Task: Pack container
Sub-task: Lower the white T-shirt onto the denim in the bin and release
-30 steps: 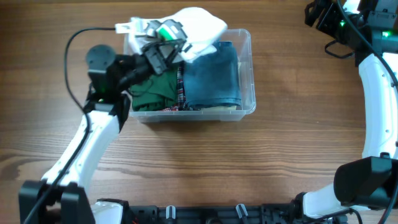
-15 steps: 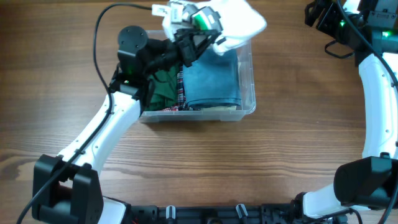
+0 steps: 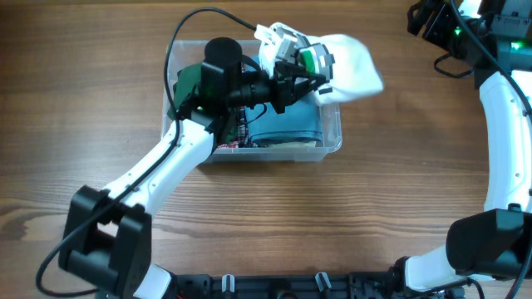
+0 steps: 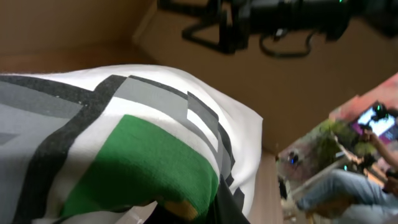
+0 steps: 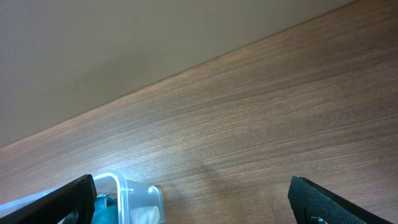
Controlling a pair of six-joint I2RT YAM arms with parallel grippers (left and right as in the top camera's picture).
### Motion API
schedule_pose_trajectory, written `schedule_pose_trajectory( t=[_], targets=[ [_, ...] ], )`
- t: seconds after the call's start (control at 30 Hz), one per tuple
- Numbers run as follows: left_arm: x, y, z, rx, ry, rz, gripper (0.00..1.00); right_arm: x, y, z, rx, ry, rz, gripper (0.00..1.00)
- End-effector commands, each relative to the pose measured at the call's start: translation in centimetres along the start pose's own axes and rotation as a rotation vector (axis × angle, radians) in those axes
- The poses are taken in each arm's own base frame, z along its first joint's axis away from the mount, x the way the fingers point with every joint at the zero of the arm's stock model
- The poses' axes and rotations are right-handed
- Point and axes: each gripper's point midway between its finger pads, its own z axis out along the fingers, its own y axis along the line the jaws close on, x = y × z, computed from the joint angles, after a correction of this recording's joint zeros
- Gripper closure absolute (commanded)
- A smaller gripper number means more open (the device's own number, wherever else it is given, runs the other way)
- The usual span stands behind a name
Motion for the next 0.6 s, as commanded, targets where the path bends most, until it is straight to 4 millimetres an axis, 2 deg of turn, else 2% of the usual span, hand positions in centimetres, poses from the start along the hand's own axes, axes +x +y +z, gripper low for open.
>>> schedule_pose_trajectory(
  t=[0.0,0.1,0.43,0.57],
  targets=[
    [0.4,0.0,0.1,0.073,0.028,0.084,0.96,0.4,-0.3,0.6,0.010,0.012,0.008,0.00],
    [0.0,0.5,-0.2,0.084,0.010,0.107,0.96,0.4,-0.3,0.6,0.010,0.013,0.008,0.00],
    [-5.2,-1.9,-2.0,0.175,-0.055,0.282,0.96,0.4,-0.3,0.6,0.010,0.012,0.008,0.00],
    [-5.6,-2.1,-2.0,0.177,-0.061,0.317,0.96,0.4,-0.3,0.6,0.010,0.013,0.009,0.00]
  ],
)
